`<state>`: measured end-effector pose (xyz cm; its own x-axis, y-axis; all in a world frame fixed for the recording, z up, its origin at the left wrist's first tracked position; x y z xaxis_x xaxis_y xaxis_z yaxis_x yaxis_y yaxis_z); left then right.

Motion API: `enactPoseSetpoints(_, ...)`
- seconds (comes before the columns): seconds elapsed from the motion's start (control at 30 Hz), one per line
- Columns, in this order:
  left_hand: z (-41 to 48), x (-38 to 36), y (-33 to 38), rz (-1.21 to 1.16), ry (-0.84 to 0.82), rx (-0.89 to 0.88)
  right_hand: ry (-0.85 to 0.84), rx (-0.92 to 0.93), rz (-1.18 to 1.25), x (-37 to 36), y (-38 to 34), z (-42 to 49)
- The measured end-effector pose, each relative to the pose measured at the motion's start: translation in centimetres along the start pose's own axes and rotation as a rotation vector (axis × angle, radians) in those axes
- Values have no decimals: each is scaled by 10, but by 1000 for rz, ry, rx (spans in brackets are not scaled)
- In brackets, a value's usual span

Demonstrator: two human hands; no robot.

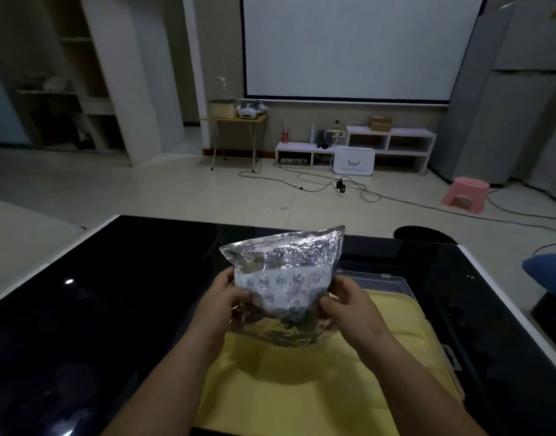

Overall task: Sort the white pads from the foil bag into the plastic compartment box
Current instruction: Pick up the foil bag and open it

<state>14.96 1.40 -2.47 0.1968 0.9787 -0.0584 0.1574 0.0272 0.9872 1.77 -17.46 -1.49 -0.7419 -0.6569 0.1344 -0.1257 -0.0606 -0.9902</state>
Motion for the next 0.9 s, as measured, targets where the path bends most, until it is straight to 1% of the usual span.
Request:
enactPoseSetpoints(0.13,3,12,-4,-42,54,1,-83,-7,1,-16,0,-6)
enactPoseSetpoints(0.23,4,15,-4,-79,81,-4,-96,23,-10,-20,-1,-7)
enactPoseSetpoints(0.33,4,17,2,-93,100,-37,-48,88,-3,-16,-10,-7)
enactPoseSetpoints(0.47,3,21,14,-161,145,-84,76,153,-81,-5,-15,-6)
enactPoseSetpoints(0.6,2,26,26,-214,193,-144,154,322,-407,0,-24,-8)
enactPoseSetpoints(0.63,2,27,28,-235,202,-149,176,345,-435,2,-29,-10)
enactPoseSetpoints(0.73,3,29,29,-232,221,-142,184,359,-430,6,-36,-13)
enactPoseSetpoints(0.83,3,30,31,-226,223,-159,197,327,-339,11,-31,-11)
enactPoseSetpoints(0.9,1,28,35,-186,217,-195,201,306,-361,12,-28,-10)
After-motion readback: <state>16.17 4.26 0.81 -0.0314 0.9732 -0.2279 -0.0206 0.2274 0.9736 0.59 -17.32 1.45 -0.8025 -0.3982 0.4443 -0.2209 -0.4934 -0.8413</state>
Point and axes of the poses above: each hand's wrist, its own z-axis towards the middle knuckle, its own x-axis out of the back of the hand, y = z × x, the point moved 10 cm from there along z, towards the middle knuckle, and after that the axes turned 15 degrees about y, right-handed, at the moved point
